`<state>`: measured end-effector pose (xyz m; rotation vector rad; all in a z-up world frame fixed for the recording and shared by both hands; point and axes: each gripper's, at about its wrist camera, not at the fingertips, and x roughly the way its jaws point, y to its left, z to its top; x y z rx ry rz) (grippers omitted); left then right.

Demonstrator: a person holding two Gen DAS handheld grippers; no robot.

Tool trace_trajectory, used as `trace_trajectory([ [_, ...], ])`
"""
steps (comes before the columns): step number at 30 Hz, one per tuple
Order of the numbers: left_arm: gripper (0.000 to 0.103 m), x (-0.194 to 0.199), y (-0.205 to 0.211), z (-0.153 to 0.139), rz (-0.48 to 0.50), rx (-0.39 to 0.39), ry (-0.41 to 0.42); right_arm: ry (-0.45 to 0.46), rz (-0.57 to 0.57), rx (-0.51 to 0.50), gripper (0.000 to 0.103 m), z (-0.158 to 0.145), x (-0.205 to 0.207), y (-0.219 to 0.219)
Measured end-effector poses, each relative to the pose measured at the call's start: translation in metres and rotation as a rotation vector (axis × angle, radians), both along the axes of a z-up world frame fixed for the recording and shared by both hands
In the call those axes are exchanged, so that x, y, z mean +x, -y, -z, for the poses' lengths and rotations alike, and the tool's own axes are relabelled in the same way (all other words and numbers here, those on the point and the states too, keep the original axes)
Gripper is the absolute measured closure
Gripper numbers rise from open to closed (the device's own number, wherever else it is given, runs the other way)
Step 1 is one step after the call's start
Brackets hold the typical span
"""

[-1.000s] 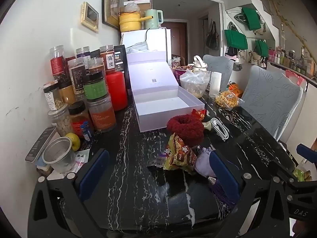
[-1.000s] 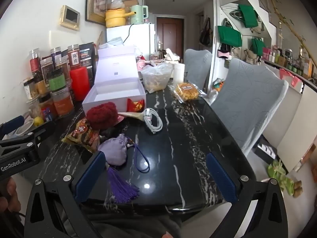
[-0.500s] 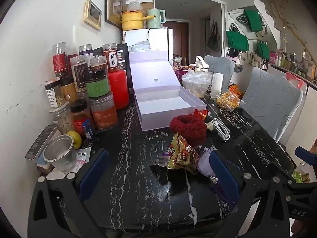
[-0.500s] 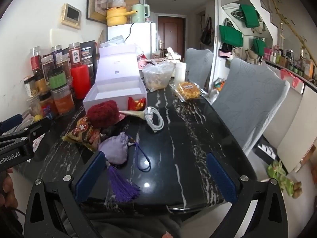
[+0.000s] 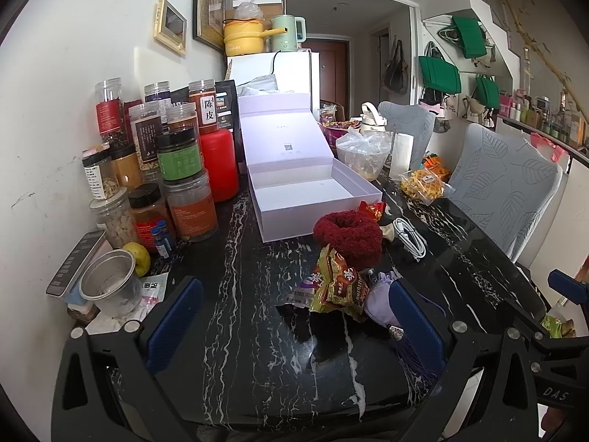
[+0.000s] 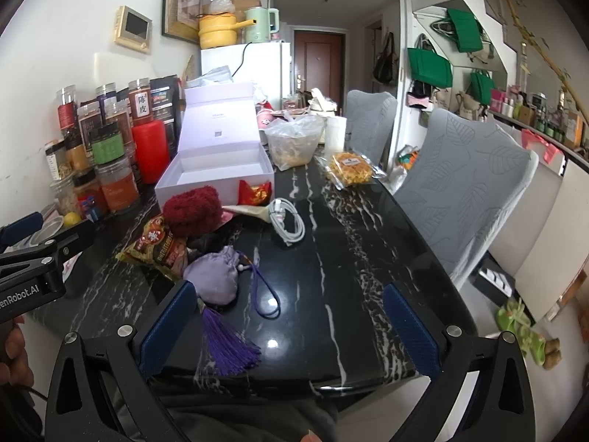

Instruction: Organize soft objects

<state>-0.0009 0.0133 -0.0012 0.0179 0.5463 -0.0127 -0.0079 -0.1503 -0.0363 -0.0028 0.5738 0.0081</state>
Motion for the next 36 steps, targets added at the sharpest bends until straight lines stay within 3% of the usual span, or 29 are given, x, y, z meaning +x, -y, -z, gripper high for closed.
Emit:
trace_trajectory([
  [36,0.0,0.0026,0.0033,0.002,0.003,0.01,-0.013,-0.003,-0.004,-0.002,0.0,0.0015,0.0004,-0.0019],
])
